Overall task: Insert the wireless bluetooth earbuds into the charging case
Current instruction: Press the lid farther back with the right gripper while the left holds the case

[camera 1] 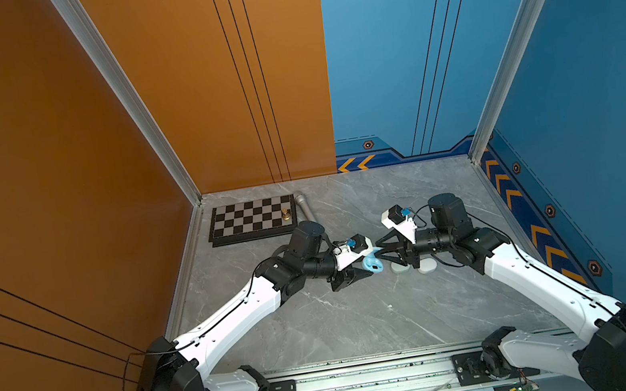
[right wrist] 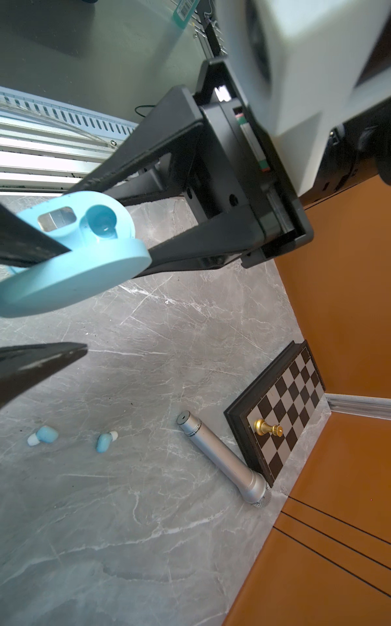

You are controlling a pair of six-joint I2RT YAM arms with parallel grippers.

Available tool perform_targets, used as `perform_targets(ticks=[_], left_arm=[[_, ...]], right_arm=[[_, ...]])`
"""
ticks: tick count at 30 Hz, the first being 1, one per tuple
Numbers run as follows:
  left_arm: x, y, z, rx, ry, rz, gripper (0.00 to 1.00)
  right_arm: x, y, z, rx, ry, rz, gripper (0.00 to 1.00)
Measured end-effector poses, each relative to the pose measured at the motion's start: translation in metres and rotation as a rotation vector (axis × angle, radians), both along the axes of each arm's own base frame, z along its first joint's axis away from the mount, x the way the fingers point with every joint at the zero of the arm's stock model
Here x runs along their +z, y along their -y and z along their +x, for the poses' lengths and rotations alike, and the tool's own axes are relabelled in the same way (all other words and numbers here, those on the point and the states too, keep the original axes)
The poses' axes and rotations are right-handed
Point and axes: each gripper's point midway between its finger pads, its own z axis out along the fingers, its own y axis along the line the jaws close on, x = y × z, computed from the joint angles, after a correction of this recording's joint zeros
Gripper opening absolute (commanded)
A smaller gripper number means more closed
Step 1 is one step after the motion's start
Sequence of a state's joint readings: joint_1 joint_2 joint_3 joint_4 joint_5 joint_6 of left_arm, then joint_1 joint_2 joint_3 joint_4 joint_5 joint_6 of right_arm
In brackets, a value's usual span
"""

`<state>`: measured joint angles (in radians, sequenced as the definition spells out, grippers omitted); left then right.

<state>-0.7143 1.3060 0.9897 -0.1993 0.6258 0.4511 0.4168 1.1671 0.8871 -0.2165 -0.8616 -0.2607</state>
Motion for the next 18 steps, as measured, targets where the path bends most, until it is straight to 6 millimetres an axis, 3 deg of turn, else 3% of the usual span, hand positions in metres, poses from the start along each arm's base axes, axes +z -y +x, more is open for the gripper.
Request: perform_targets(ticks=[18], left_arm=[[0.0033, 0.0016, -0.0045, -0.009, -0.068, 0.006, 0.00]], right_arm=[[-0.0033, 0.0008, -0.0009, 0.028, 0.069, -0.023, 0.06]])
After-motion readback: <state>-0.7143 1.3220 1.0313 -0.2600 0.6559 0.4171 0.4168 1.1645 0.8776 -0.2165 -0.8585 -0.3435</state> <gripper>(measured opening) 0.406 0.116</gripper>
